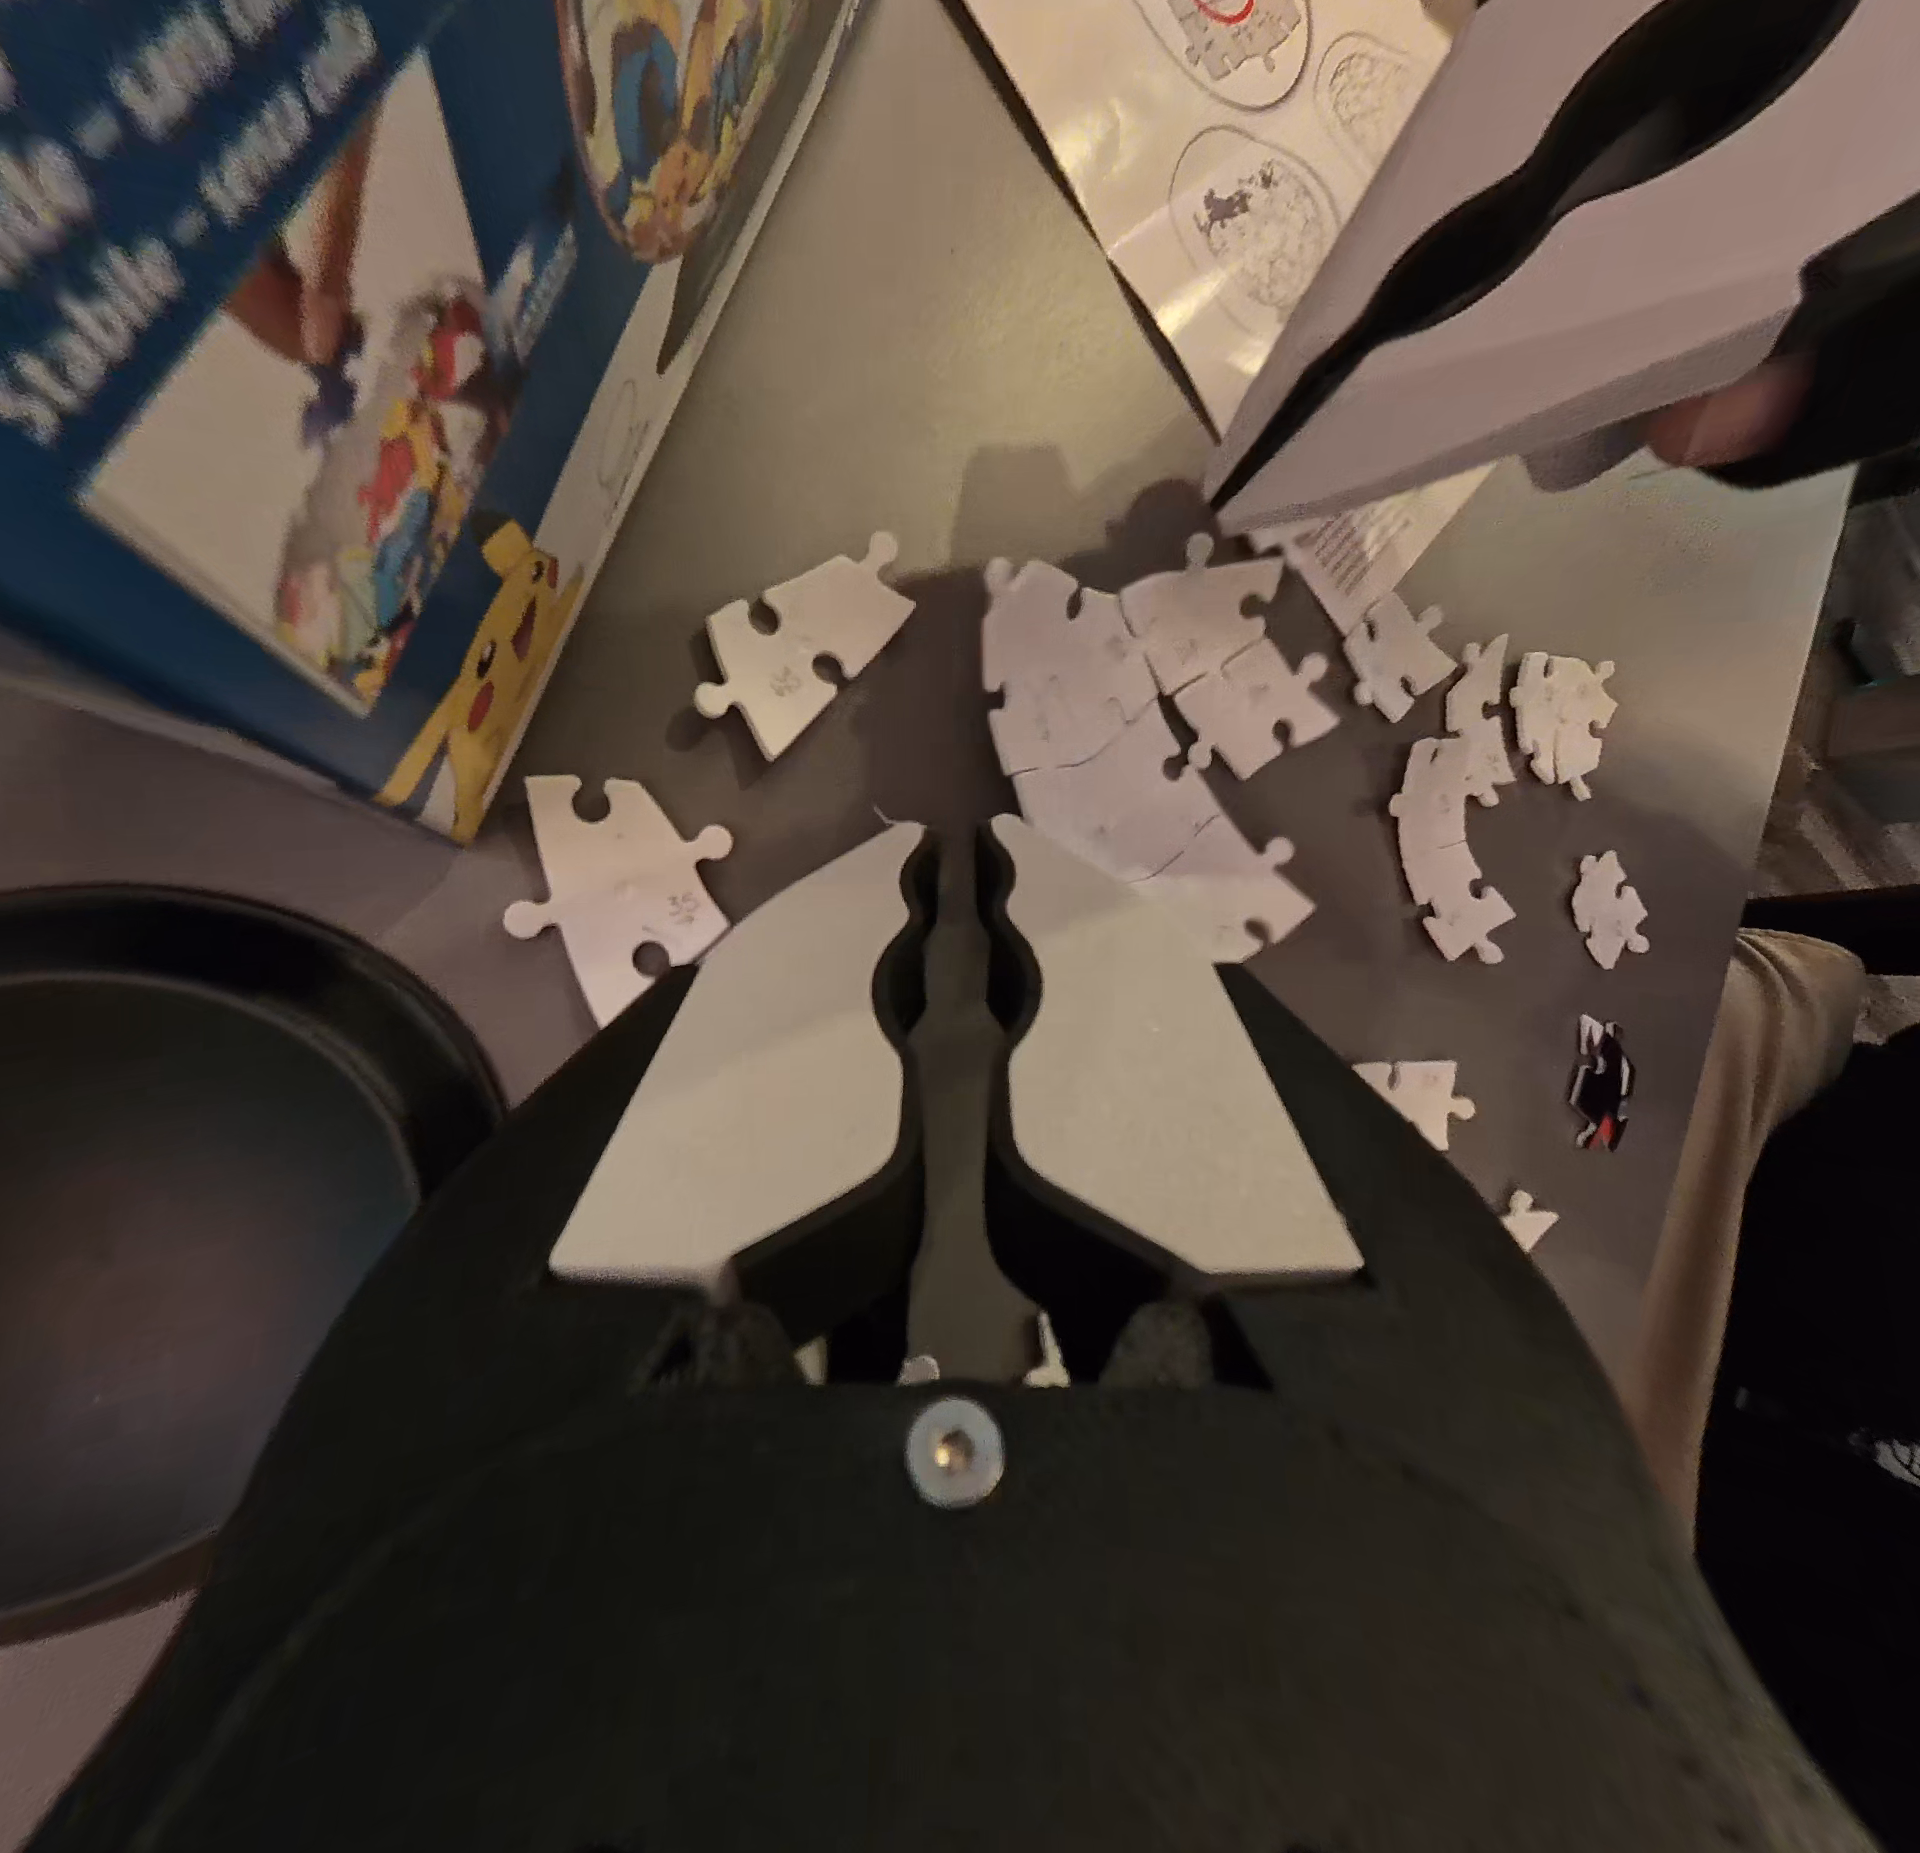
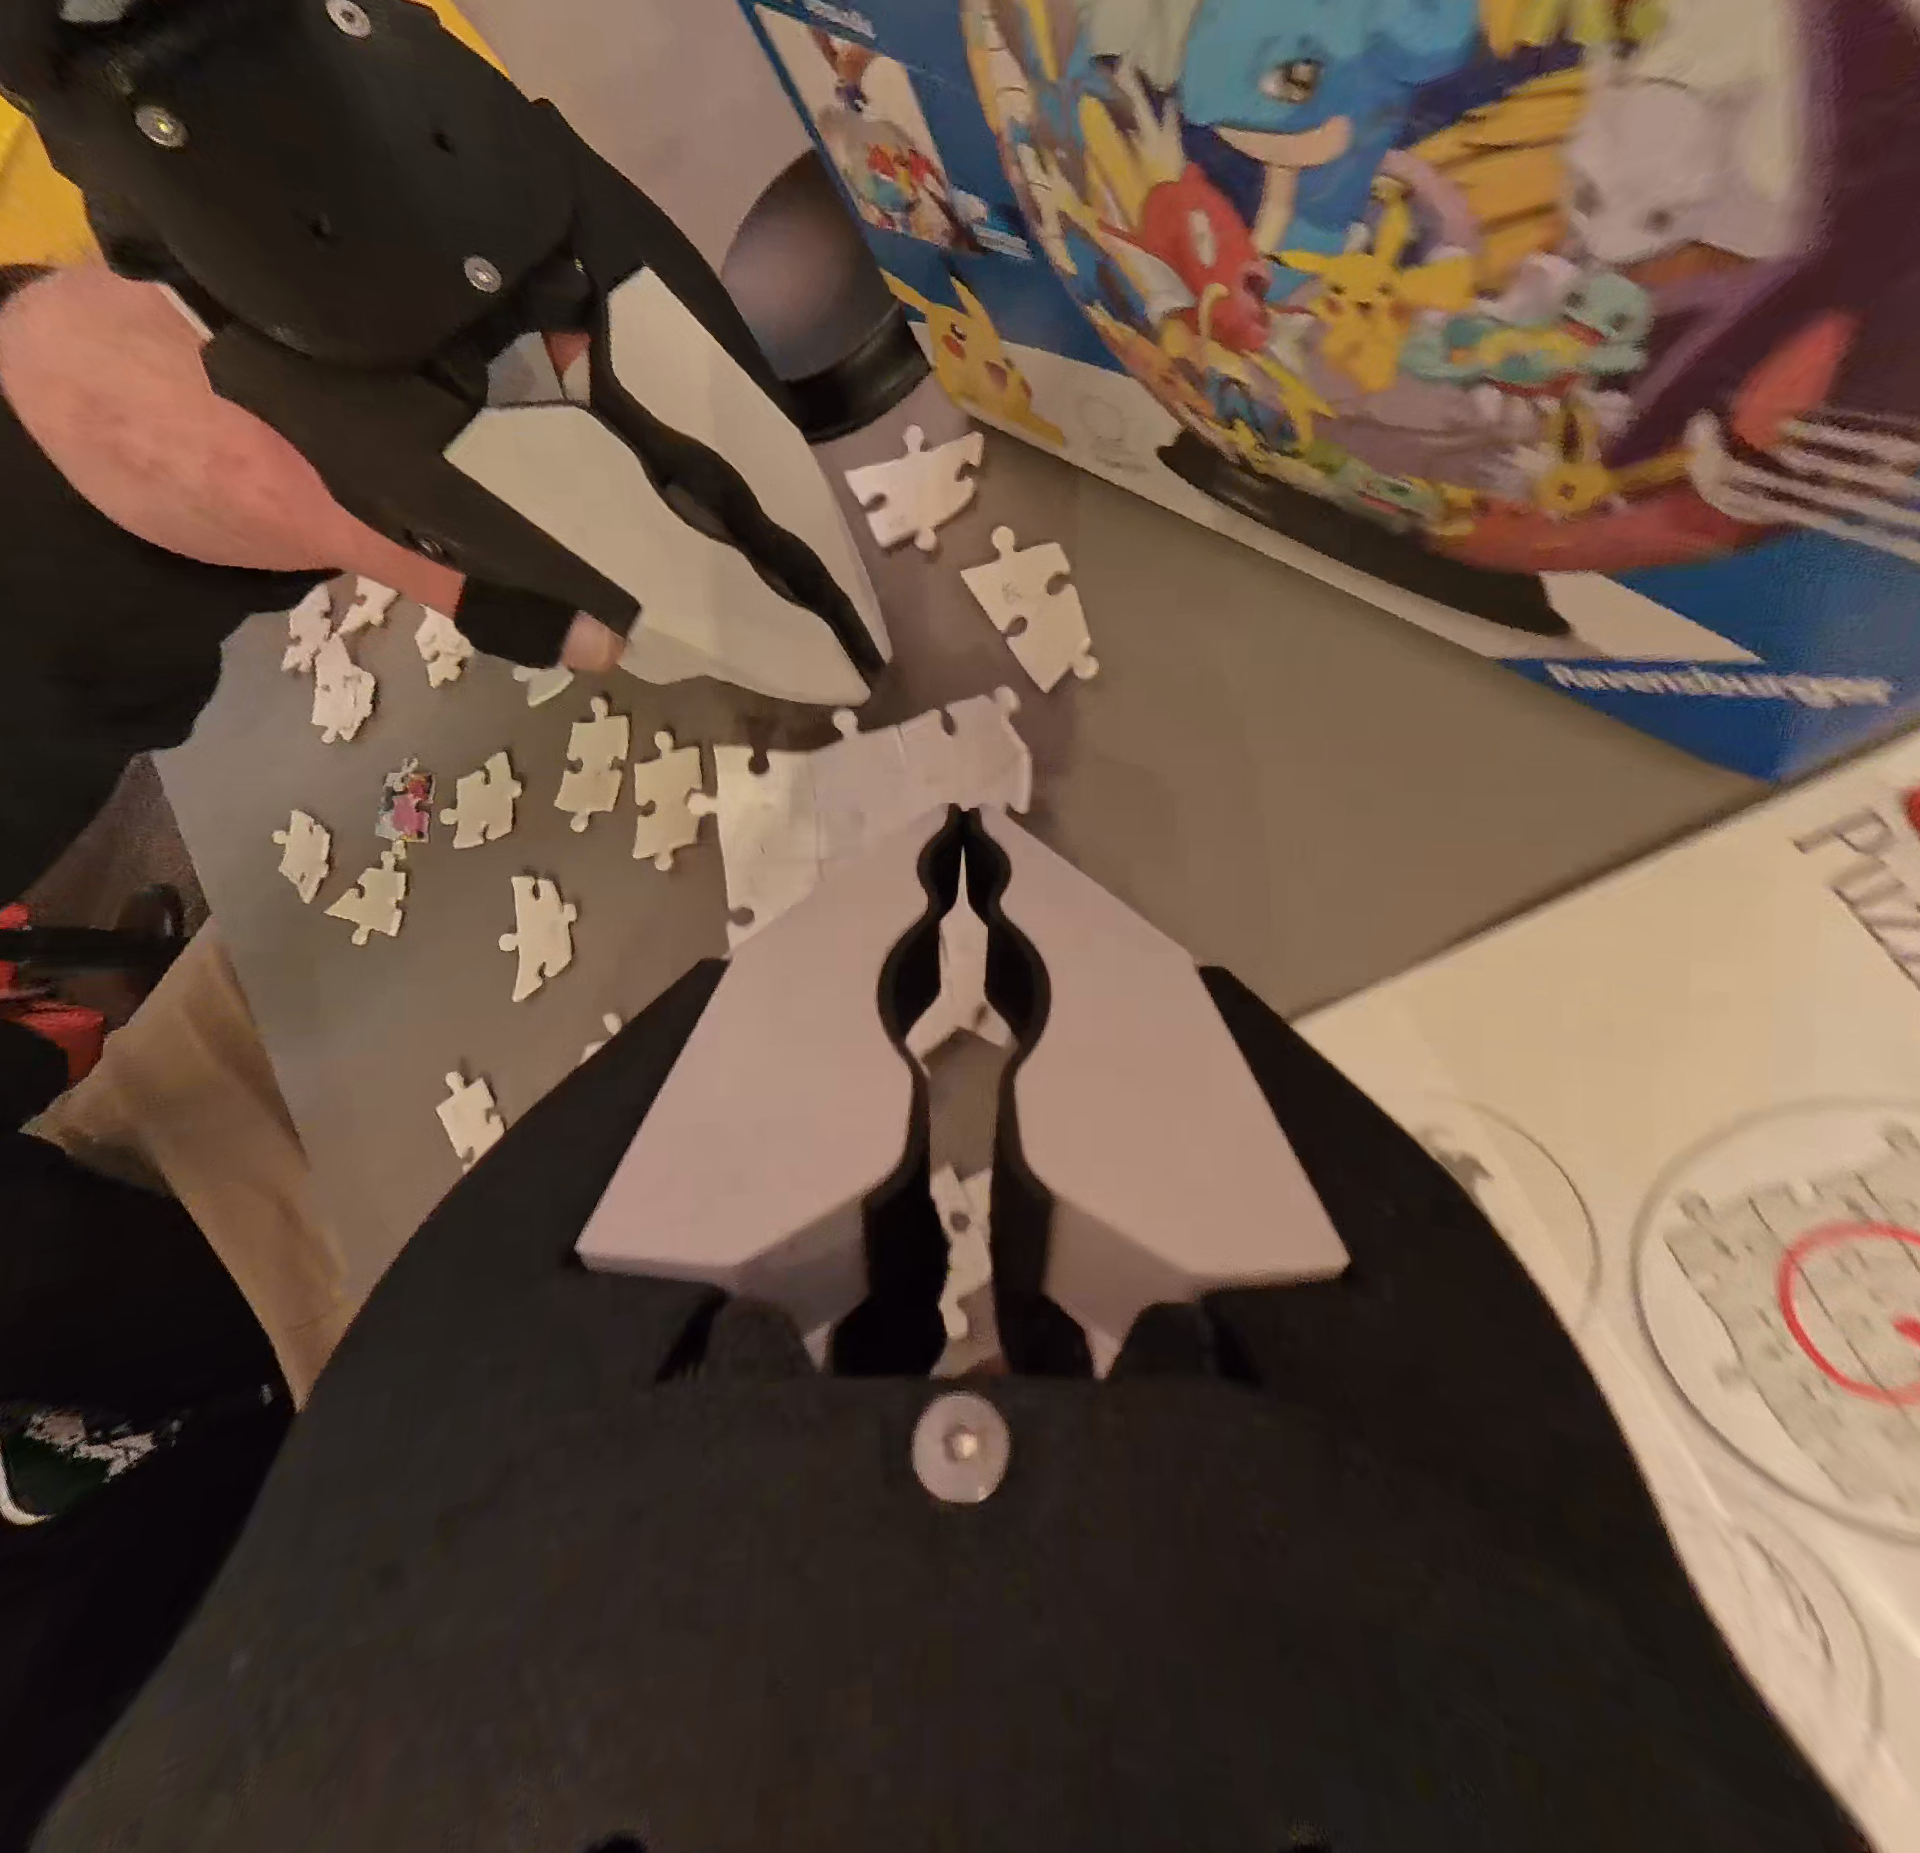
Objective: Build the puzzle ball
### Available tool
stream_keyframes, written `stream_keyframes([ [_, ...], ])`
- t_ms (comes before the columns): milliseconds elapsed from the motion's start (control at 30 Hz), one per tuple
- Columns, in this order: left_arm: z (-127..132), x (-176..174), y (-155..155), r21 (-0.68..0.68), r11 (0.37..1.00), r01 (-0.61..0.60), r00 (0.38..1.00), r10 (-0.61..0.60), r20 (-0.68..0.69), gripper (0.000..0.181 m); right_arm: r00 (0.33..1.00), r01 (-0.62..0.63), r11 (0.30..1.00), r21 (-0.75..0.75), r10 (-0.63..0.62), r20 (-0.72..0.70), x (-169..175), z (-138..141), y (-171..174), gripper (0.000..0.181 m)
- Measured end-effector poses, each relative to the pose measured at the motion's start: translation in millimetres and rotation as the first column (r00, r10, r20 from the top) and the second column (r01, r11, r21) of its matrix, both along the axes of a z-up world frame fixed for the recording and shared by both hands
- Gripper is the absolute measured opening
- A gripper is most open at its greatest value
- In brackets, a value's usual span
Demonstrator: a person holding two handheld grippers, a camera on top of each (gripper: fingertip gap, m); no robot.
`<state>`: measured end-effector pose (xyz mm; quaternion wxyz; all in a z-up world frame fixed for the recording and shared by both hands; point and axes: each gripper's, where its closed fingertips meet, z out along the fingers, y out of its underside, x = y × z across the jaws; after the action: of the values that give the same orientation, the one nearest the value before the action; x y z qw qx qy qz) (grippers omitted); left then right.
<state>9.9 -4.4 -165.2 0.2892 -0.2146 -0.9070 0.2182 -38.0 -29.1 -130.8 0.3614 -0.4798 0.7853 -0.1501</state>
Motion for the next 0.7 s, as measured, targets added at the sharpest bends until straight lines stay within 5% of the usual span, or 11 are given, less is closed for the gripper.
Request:
stream_keyframes([
  [167,6,-7,-4,-0.026,0.999,0.023,0.999,-0.024,-0.026,0.014,0.997,0.041,0.996,0.078,-0.036,-0.064,-29,-15,2,0.008],
  [700,-3,-19,12,0.018,1.0,-0.012,1.0,0.012,-0.009,0.008,0.998,0.027,0.965,0.262,-0.013,-0.054,-26,-32,39,0.006],
])
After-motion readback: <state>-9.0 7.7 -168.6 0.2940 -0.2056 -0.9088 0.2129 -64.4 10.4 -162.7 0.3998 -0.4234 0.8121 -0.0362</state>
